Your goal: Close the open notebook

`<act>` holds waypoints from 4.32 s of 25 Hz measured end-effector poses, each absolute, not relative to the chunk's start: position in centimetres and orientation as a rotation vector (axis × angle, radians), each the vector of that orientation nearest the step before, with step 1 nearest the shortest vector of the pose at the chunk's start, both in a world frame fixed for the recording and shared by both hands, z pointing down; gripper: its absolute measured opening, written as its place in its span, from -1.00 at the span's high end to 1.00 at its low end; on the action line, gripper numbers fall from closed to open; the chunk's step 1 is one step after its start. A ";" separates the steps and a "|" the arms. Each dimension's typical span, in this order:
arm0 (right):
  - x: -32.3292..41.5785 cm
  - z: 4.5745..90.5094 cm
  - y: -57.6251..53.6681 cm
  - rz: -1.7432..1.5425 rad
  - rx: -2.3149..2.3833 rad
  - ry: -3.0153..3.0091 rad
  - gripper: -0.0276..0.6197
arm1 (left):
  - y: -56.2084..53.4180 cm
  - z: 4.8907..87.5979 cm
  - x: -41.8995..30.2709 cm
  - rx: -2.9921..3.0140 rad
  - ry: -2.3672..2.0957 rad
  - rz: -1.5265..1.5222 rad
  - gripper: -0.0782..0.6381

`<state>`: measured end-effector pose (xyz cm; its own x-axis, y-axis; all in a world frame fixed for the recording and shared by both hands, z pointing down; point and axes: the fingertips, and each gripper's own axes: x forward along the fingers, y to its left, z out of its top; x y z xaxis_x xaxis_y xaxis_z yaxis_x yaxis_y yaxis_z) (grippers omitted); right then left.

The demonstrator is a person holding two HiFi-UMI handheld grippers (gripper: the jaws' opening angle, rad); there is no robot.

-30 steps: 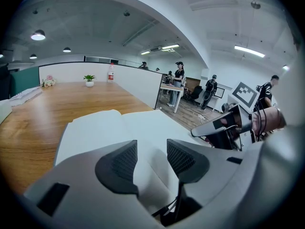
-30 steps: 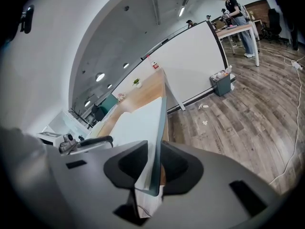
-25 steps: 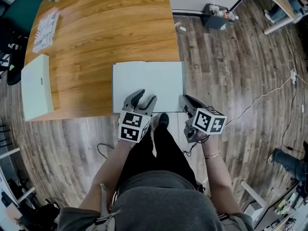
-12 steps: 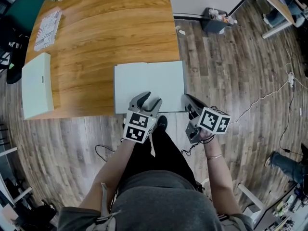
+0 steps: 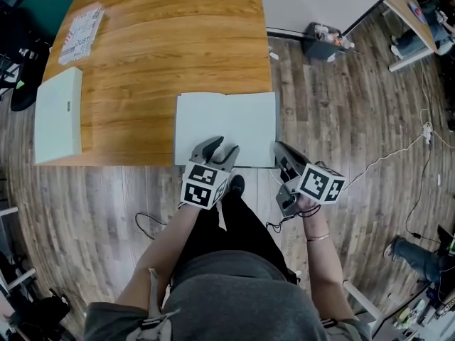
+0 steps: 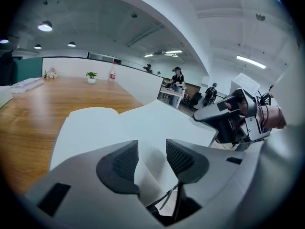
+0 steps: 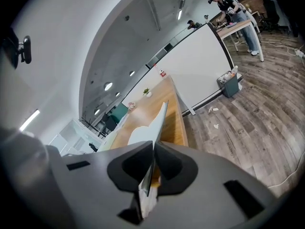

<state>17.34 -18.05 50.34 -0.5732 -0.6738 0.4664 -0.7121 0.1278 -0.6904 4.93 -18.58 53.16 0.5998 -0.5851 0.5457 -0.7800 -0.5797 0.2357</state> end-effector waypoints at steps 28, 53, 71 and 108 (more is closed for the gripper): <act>11.9 44.1 -18.3 1.366 1.310 -2.534 0.82 | -17.5 53.6 -3.5 2.170 -1.282 0.498 0.26; 3.1 41.9 -18.9 1.460 1.009 -2.708 0.88 | -16.7 53.0 -9.3 2.084 -1.422 0.438 0.27; -1.9 44.0 -18.8 1.548 0.834 -2.647 0.88 | -14.1 54.8 -13.6 1.917 -1.523 0.391 0.33; -10.0 51.4 -19.5 1.257 0.747 -2.434 0.76 | -12.5 53.4 -16.3 1.814 -1.657 0.297 0.33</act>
